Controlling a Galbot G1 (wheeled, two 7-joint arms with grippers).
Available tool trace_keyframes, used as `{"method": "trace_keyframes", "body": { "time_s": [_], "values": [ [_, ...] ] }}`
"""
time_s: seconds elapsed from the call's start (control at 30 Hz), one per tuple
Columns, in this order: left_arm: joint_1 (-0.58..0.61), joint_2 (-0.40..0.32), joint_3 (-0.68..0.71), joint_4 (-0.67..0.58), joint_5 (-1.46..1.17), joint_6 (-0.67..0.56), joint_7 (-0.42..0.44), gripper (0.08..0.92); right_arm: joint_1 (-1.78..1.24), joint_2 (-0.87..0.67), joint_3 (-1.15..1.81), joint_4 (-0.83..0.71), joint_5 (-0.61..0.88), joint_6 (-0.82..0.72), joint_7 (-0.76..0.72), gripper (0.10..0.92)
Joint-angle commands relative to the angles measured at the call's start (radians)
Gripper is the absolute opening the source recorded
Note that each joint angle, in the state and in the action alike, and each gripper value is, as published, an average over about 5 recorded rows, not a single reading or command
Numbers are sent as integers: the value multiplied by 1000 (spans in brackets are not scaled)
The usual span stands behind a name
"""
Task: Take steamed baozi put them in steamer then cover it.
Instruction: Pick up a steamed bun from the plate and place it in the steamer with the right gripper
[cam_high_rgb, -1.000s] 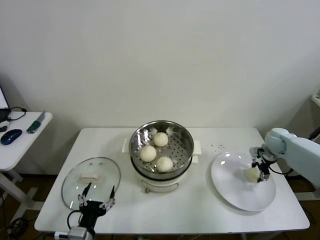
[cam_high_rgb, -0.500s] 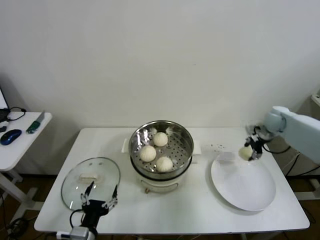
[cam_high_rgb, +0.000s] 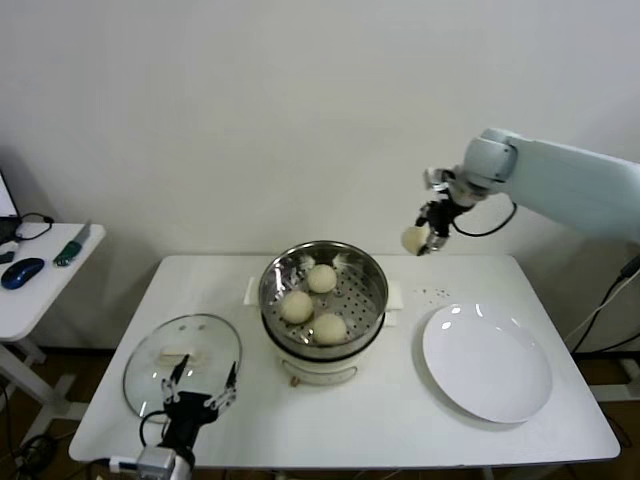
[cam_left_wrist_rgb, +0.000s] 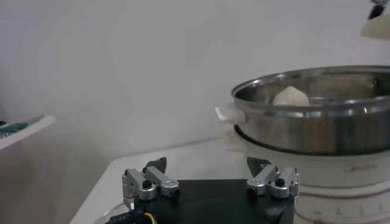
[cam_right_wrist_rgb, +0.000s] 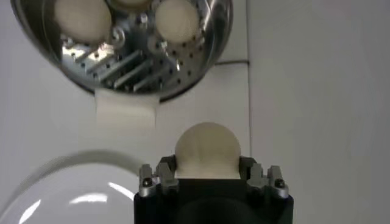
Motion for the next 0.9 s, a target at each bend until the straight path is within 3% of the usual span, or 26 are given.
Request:
{"method": "trace_keyframes", "body": {
  "time_s": [0.03, 0.3, 0.9],
  "values": [
    [-9, 22, -3, -30, -17, 5, 5, 823, 121, 253, -155, 25, 280, -72, 63, 653],
    [-7, 97, -33, -20, -38, -14, 9, 823, 61, 335, -184, 35, 305, -103, 104, 653],
    [-48, 110, -59, 8, -80, 0, 11, 823, -74, 341, -232, 29, 214, -98, 101, 662]
  ]
}}
